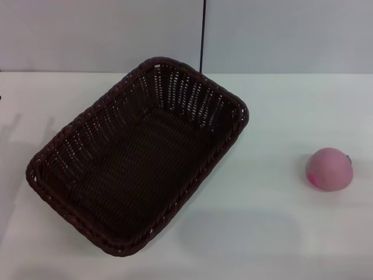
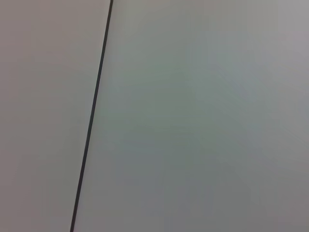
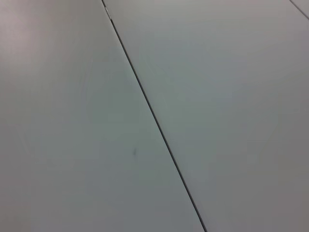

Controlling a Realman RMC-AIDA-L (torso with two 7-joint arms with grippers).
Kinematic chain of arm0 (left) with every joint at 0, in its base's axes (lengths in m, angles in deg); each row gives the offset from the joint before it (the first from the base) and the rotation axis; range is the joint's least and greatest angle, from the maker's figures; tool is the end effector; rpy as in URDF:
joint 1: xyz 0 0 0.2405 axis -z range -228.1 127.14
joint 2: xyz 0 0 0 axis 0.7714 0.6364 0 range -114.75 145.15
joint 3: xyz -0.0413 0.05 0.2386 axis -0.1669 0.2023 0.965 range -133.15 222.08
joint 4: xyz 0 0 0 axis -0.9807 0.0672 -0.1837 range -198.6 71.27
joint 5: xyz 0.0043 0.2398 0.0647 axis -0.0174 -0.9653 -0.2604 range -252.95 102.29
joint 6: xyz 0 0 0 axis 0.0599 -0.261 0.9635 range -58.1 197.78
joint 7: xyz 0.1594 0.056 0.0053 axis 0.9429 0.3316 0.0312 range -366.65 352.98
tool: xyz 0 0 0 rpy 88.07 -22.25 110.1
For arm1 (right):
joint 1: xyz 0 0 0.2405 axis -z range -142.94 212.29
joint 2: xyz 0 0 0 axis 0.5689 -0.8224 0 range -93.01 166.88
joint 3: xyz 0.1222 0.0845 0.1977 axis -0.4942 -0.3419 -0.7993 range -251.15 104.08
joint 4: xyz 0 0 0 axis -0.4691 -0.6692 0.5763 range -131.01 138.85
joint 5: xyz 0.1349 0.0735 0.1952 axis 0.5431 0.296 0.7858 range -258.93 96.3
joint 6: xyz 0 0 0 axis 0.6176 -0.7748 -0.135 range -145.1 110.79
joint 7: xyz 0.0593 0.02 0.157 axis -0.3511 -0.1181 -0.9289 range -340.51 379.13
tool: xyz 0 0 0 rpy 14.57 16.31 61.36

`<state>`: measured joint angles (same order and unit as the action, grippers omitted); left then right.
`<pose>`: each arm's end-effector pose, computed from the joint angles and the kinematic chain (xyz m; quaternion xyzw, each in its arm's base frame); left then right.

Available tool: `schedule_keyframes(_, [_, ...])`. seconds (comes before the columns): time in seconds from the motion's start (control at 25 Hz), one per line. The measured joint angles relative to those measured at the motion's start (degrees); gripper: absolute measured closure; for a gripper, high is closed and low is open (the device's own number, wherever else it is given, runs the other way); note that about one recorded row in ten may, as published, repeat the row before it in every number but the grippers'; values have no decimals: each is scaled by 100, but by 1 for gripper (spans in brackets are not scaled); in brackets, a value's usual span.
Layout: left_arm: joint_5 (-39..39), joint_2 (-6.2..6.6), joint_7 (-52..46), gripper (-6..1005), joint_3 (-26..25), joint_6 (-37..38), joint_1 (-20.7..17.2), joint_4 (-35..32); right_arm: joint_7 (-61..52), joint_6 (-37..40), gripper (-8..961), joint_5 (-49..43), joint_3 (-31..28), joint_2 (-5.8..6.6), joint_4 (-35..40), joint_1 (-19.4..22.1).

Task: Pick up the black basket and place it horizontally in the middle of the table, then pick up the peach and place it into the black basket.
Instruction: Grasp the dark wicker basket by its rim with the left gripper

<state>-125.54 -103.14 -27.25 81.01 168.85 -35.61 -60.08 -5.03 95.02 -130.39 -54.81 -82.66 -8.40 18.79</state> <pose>-0.3630 0.2601 0.0131 -0.6410 -0.1839 -0.4283 0.6098 0.3493 0.2361 0.0355 -0.4737 0.1921 0.5319 0.6751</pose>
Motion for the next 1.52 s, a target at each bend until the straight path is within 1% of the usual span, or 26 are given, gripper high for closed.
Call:
schedule_keyframes(0.28, [-5,0,-125,272,25,18,7,-70,-1,-49,228,0,-13,11,-17,37])
schedule_keyframes(0.32, [-13,17,-368,273,156,-45,23,-160,-1,-94,228,1,36,21,6,25])
schedule_keyframes(0.4, [-15,25,-504,273,222,-84,25,-232,-1,-151,228,1,72,27,46,10])
schedule_keyframes(0.48, [-18,28,-827,273,305,-166,6,-423,-1,-172,228,2,78,29,68,-8])
schedule_keyframes(0.52, [-25,34,-1271,274,331,-204,-49,-659,0,-187,228,2,94,33,103,-46])
schedule_keyframes(0.56, [-25,34,-1271,274,331,-204,-49,-659,0,-187,228,2,94,33,103,-46])
schedule_keyframes(0.68, [-175,62,-1961,274,448,-236,-189,-1250,25,-219,228,2,139,40,210,-69])
schedule_keyframes(0.72, [-396,80,-2443,274,526,-284,-321,-1867,24,-227,228,2,144,42,263,-51])
schedule_keyframes(0.76, [-396,80,-2443,275,526,-284,-321,-1867,24,-227,228,2,144,42,263,-51])
schedule_keyframes(0.8, [-492,87,-2625,275,544,-307,-366,-2126,20,-228,228,2,141,42,277,-18])
schedule_keyframes(0.84, [-781,98,-3312,275,541,-448,-463,-2952,16,-235,228,2,117,42,300,33])
schedule_keyframes(0.88, [-781,98,-3312,275,541,-448,-463,-2952,16,-235,228,2,117,42,300,33])
schedule_keyframes(0.92, [-1107,116,-4083,275,518,-667,-519,-3748,15,-256,228,6,94,42,308,65])
schedule_keyframes(0.96, [-1107,116,-4083,276,518,-667,-519,-3748,15,-256,228,6,94,42,308,65])
schedule_keyframes(1.08, [-1877,140,-5292,276,494,-1024,-569,-5035,9,-257,228,14,88,49,385,107])
schedule_keyframes(1.12, [-2473,163,-6075,276,480,-1158,-563,-5857,-9,-232,228,24,83,50,443,151])
schedule_keyframes(1.16, [-2837,181,-6560,277,468,-1206,-554,-6332,-27,-226,228,28,81,50,459,170])
schedule_keyframes(1.2, [-2837,181,-6560,277,468,-1206,-554,-6332,-54,-233,228,31,81,51,477,191])
schedule_keyframes(1.28, [-3421,213,-7281,277,452,-1234,-511,-7188,-77,-249,228,31,81,51,493,208])
schedule_keyframes(1.32, [-4153,260,-8171,277,452,-1194,-408,-8028,-111,-293,228,32,79,51,520,232])
schedule_keyframes(1.36, [-4153,260,-8171,277,452,-1194,-408,-8028,-111,-293,228,32,79,51,520,232])
schedule_keyframes(1.4, [-4536,288,-8632,277,462,-1122,-336,-8408,-114,-313,228,31,79,51,527,238])
schedule_keyframes(1.44, [-4784,302,-8937,277,478,-1060,-273,-8638,-114,-328,228,27,78,51,539,240])
schedule_keyframes(1.52, [-5636,294,-9687,276,515,-759,-12,-9376,-119,-355,228,17,85,51,585,238])
